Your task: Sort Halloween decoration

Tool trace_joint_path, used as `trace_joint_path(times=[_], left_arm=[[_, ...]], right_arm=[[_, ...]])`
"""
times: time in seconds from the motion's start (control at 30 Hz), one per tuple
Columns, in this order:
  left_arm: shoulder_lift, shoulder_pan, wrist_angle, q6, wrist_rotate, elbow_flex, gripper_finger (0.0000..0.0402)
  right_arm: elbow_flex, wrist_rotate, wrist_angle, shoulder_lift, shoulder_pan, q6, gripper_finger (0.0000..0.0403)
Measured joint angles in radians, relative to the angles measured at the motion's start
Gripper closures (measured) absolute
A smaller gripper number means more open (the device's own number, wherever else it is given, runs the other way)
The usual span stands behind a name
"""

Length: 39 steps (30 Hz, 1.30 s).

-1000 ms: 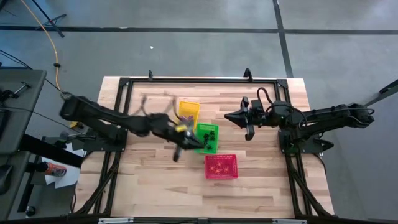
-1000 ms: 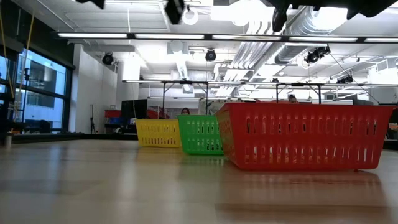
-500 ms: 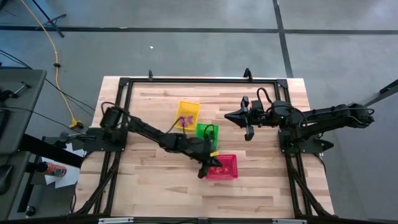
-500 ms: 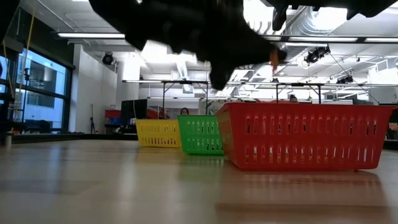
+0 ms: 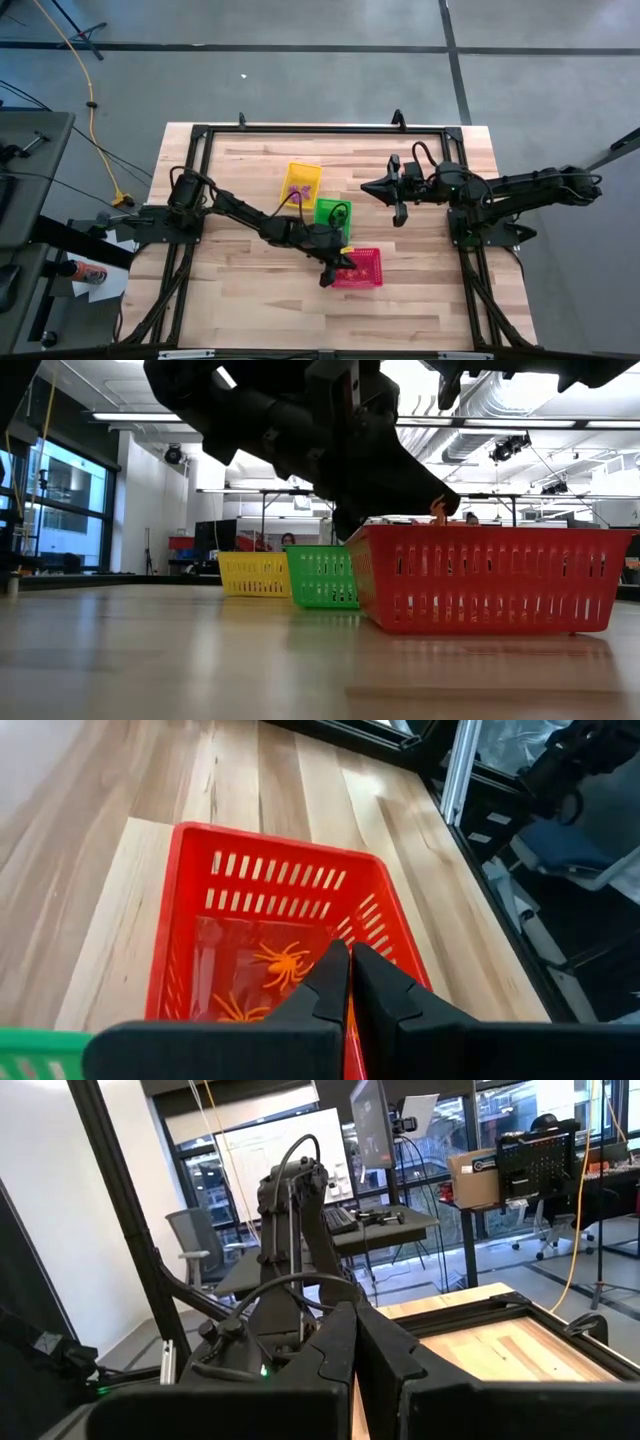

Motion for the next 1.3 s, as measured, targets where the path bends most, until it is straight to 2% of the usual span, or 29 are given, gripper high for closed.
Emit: trace_joint_path(times=[0.13,0.23,0.47,0.6,0.77,0.97,1.1,1.3], left_arm=[[0.0,0.0,-0.004,0.006,-0.014,0.0,0.0394],[0.0,0.0,-0.005,0.024,-0.028,0.0,0.0375],[-0.001,0.0,-0.012,0.016,-0.032,0.0,0.029],[-0.065,0.016,-0.087,0.021,-0.032,-0.002,0.0241],[-0.263,0.085,-0.38,0.138,-0.085,-0.001,0.0204],[-0.559,0.182,-0.727,0.265,-0.22,-0.002,0.0196],[-0.778,0.235,-0.703,0.278,-0.276,-0.085,0.02],[-1.069,0.24,-0.446,0.211,-0.284,-0.33,0.0206]], right_arm=[[0.0,0.0,-0.01,0.0,0.0,0.0,0.0401],[0.0,0.0,-0.022,0.0,0.0,0.0,0.0401],[0.0,0.0,-0.039,0.0,0.0,0.0,0.0401],[0.0,0.0,-0.038,0.0,0.0,0.0,0.0401],[0.0,0.0,-0.037,0.0,0.0,0.0,0.0401],[0.0,0.0,-0.037,0.0,0.0,0.004,0.0401],[0.0,0.0,-0.037,0.0,0.0,0.006,0.0401],[0.0,0.0,-0.036,0.0,0.0,0.037,0.0401]])
